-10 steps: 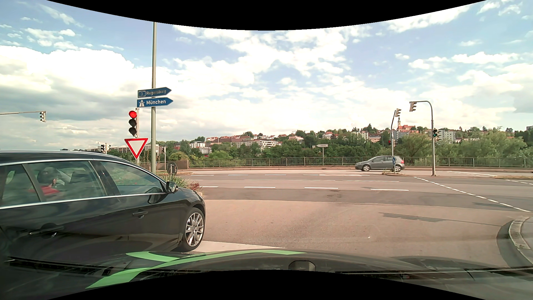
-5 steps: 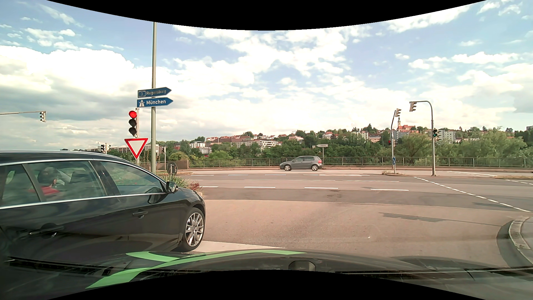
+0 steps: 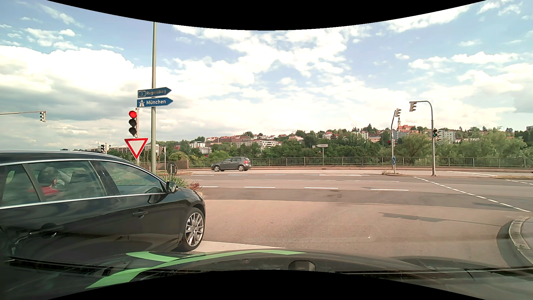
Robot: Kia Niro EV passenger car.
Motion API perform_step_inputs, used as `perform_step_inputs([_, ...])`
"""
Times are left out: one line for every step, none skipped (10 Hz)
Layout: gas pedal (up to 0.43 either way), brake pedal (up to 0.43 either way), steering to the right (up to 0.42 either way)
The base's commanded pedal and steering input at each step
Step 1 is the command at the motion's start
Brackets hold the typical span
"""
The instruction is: Follow the waypoints while adhering to traffic rules and regulations
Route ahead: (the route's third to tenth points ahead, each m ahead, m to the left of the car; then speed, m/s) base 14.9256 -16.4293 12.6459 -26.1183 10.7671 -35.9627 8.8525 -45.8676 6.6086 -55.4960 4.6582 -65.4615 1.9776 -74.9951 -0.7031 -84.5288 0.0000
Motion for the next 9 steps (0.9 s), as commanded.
perform_step_inputs([0.000,0.610,0.259])
perform_step_inputs([0.000,0.610,0.259])
perform_step_inputs([0.000,0.616,0.259])
perform_step_inputs([0.000,0.610,0.259])
perform_step_inputs([0.000,0.616,0.259])
perform_step_inputs([0.000,0.622,0.259])
perform_step_inputs([0.000,0.622,0.258])
perform_step_inputs([0.000,0.628,0.259])
perform_step_inputs([0.000,0.628,0.259])
